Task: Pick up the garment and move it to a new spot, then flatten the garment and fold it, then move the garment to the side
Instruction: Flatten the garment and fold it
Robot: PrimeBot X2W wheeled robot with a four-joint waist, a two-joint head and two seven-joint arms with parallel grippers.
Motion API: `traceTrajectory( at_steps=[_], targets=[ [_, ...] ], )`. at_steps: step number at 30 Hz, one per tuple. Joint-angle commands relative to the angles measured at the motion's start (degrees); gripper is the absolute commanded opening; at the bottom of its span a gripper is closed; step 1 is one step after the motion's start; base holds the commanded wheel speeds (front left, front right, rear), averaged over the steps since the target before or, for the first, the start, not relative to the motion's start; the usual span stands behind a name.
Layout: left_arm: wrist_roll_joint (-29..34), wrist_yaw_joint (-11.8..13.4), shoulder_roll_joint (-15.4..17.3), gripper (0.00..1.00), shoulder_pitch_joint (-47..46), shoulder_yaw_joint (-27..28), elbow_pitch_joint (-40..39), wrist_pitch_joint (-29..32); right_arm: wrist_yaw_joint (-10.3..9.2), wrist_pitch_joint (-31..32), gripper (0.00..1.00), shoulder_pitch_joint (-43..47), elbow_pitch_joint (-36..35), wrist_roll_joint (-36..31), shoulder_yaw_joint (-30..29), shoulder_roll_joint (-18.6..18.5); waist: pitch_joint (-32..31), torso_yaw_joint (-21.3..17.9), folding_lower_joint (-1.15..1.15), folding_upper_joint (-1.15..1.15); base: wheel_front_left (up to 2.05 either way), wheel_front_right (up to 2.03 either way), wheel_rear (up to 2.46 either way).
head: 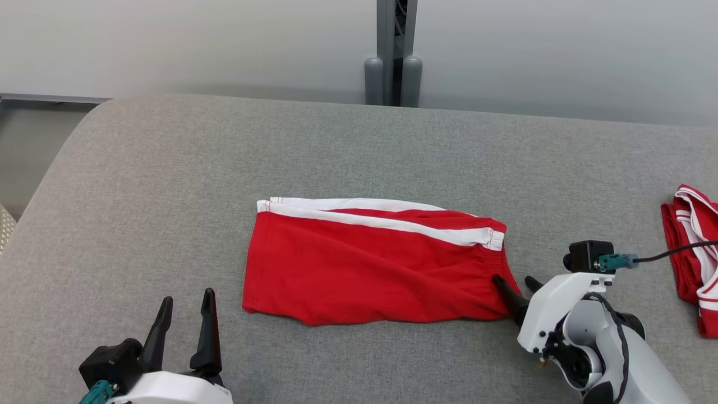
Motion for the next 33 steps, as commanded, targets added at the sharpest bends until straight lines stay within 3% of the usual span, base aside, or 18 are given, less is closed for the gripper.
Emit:
traceTrajectory(
  at_steps=[1,6,7,8,9,10,11,14,22,33],
  targets=[
    [0.36,0.22,0.02,1.00,0.32,0.14,-0.26,-0.04,0.00,0.20,1.00,-0.81,0.86,0.78,-0.06,-0.39,0.13,0.16,0.00,0.00,0.00,0.00,0.00],
    [0.42,0.20,-0.17,1.00,-0.24,-0.12,-0.23,-0.04,0.00,0.59,1.00,-2.80,4.55,5.26,1.83,-0.34,0.43,0.57,0.00,0.00,0.00,0.00,0.00],
    [0.37,0.23,-0.17,1.00,-0.33,-0.15,-0.22,-0.04,0.00,0.51,0.70,-3.37,5.44,6.63,3.14,-0.33,0.52,0.52,0.00,0.00,0.00,0.00,0.00],
    [0.35,0.27,-0.14,1.00,-0.32,-0.17,-0.21,-0.04,0.00,0.28,0.47,-3.65,5.79,7.02,3.85,-0.33,0.56,0.45,0.00,0.00,0.00,0.00,0.00],
    [0.31,0.33,-0.11,1.00,-0.32,-0.14,-0.23,-0.04,0.00,0.01,0.40,-3.96,6.21,7.36,4.44,-0.33,0.63,0.34,0.00,0.00,0.00,0.00,0.00],
    [0.29,0.38,-0.09,1.00,-0.38,-0.14,-0.25,-0.04,0.00,-0.17,0.40,-4.36,6.68,7.67,4.93,-0.33,0.69,0.25,0.00,0.00,0.00,0.00,0.00],
    [0.26,0.36,-0.08,1.00,-0.47,-0.15,-0.28,-0.01,0.00,-0.48,0.24,-4.83,7.17,8.06,5.50,-0.33,0.77,0.14,0.00,0.00,0.00,0.00,0.00],
    [0.30,0.41,-0.10,1.00,-0.92,-0.35,-0.32,0.16,0.00,-1.27,0.00,-6.39,8.52,9.74,6.66,-0.35,1.01,-0.10,0.00,0.00,0.00,0.00,0.00],
    [0.29,0.65,-0.21,1.00,-1.27,-0.75,-0.23,0.17,0.00,0.30,0.00,-9.94,9.92,16.90,7.74,-0.86,0.94,-0.92,0.00,0.00,0.00,0.00,0.00],
    [0.75,0.71,-0.19,1.00,-0.32,-1.51,-2.37,0.28,0.00,9.15,0.00,-13.08,7.04,19.24,7.98,-8.86,0.13,-4.70,0.00,0.00,0.00,0.00,0.00]
  ],
)
